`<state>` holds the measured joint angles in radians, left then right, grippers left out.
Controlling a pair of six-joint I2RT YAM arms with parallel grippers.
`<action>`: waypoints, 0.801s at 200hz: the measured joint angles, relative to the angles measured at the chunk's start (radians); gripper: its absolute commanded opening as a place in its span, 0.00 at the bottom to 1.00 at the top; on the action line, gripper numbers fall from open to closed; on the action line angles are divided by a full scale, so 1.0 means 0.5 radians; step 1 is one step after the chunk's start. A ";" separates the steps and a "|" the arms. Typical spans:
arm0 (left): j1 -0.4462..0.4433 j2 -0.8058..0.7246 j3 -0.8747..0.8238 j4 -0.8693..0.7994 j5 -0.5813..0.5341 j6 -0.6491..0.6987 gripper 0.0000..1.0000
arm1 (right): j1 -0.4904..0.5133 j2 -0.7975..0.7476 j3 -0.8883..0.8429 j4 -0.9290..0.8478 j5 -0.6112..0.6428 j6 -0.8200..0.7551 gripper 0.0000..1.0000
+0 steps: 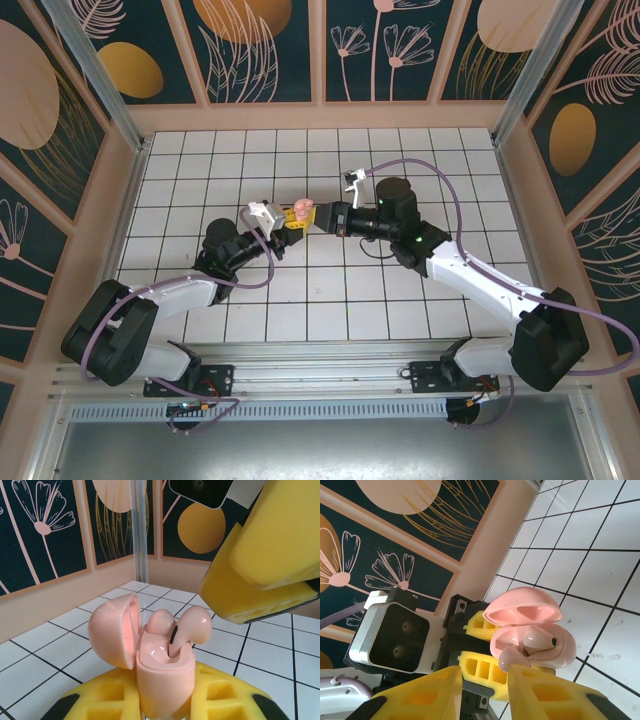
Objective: Insert the wireless bluetooth earbuds into the charging case
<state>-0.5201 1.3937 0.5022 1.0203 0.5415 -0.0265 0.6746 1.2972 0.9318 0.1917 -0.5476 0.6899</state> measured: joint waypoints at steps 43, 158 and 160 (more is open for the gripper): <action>0.000 -0.004 0.000 0.000 0.000 0.000 0.07 | 0.000 -0.001 -0.022 -0.003 0.024 0.003 0.46; 0.000 -0.019 0.000 -0.001 0.000 0.001 0.07 | -0.004 0.008 -0.023 0.059 0.013 0.002 0.36; 0.000 -0.021 0.000 -0.001 0.000 0.001 0.07 | -0.004 0.009 -0.023 0.060 0.013 0.002 0.36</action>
<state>-0.5201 1.3830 0.5022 1.0199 0.5415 -0.0261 0.6727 1.3018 0.9203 0.2214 -0.5411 0.6910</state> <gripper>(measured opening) 0.182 0.365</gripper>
